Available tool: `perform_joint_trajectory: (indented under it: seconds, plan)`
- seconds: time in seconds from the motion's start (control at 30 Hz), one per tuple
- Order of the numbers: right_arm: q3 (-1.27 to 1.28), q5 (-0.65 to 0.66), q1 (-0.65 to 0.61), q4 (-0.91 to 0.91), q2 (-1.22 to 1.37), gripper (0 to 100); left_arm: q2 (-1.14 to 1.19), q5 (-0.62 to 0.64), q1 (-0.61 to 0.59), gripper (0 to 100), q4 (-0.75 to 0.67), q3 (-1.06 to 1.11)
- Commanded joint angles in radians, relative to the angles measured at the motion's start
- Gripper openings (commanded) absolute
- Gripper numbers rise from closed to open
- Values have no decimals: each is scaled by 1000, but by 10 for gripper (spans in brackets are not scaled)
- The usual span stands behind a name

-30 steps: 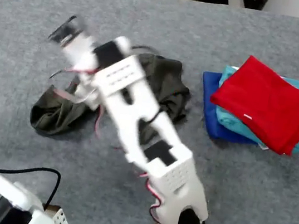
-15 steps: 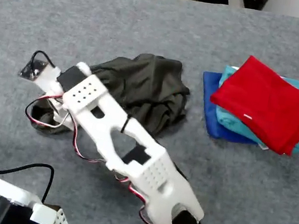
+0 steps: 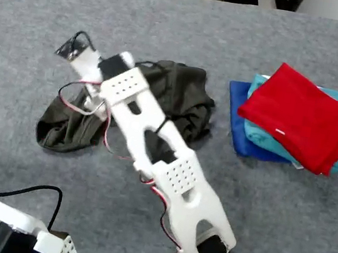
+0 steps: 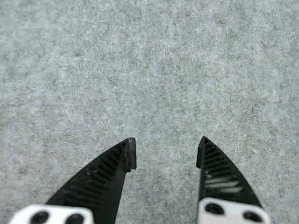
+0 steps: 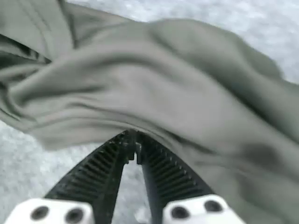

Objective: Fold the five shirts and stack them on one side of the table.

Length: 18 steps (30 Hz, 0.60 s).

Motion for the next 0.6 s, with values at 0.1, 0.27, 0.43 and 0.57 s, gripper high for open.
perform_joint_trajectory:
  seconds: [0.1,0.27,0.43,0.57]
  plan:
    - [-286,8,88,129,-15,5,-18,3,14,216,5,-25]
    - [-202,9,21,129,-38,17,-16,3,14,216,5,-25]
    - [-47,9,-120,129,-62,190,-18,3,6,216,3,-25]
    - [50,11,-217,129,-74,270,-22,-23,3,216,2,-25]
